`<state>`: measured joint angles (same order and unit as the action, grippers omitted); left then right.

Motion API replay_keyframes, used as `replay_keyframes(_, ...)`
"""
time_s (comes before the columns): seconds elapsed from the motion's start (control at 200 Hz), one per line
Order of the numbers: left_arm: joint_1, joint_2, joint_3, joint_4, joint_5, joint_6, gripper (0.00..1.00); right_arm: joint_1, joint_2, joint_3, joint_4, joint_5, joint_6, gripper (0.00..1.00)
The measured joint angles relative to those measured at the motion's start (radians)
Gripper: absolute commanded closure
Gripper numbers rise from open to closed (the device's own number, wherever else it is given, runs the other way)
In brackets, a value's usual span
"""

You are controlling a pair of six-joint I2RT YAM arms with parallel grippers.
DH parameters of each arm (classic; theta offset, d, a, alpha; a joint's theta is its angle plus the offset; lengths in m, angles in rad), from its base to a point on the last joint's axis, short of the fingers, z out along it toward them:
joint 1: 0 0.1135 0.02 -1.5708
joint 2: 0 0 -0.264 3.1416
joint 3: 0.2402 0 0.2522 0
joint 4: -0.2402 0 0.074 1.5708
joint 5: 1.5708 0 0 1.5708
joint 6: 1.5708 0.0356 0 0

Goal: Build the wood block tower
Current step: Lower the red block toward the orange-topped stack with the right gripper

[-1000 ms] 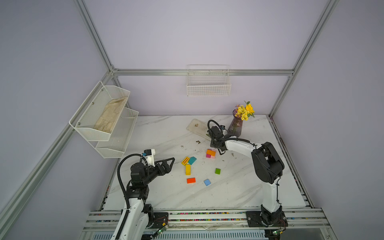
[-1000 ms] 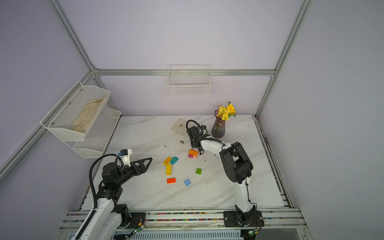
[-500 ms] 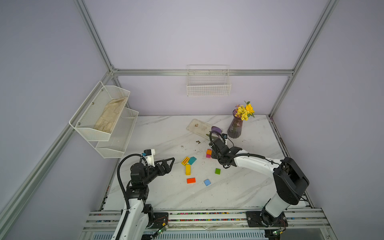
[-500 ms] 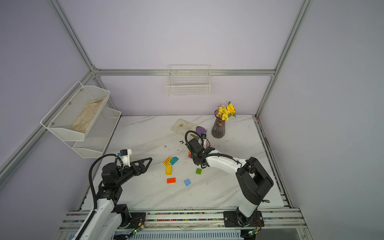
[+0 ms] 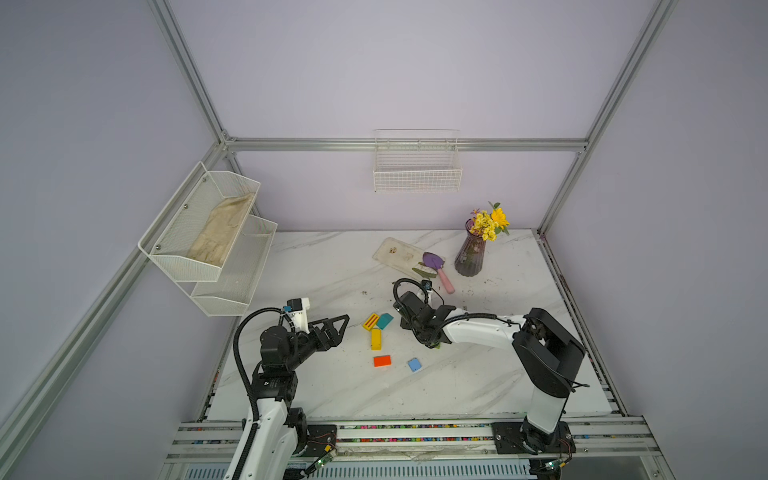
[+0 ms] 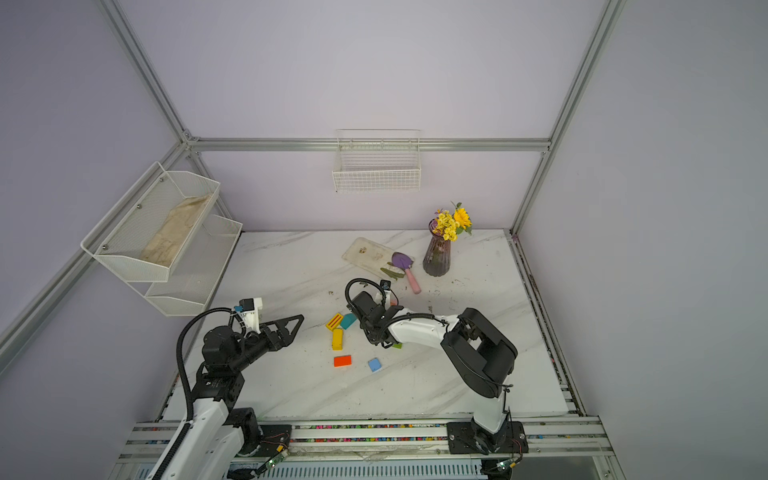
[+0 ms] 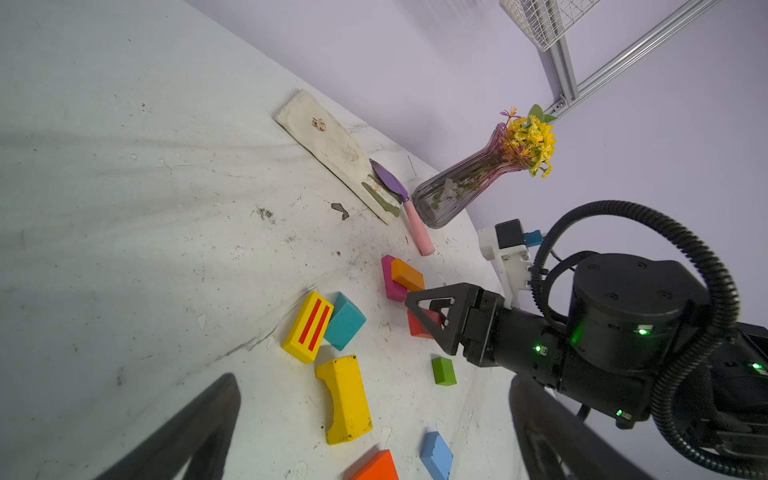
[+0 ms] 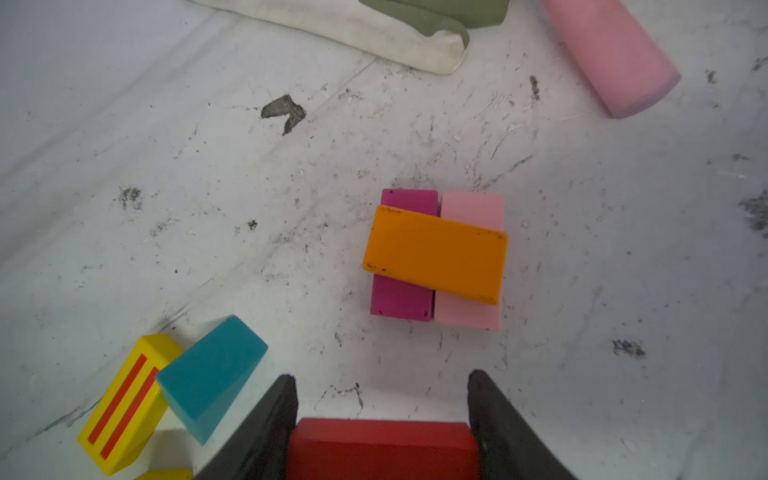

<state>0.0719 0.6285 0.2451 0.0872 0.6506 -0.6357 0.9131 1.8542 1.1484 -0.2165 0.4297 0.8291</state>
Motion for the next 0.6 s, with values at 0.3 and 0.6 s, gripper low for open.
replay_keyframes(0.3,0.0,0.0,0.0,0.0,0.0,0.0,0.0,-0.027,0.076,0.05,0.001,-0.003,0.004,0.52)
replay_keyframes(0.6,0.0,0.0,0.0,0.0,0.0,0.0,0.0,-0.047,0.077,0.05,-0.004,0.009,0.004,0.52)
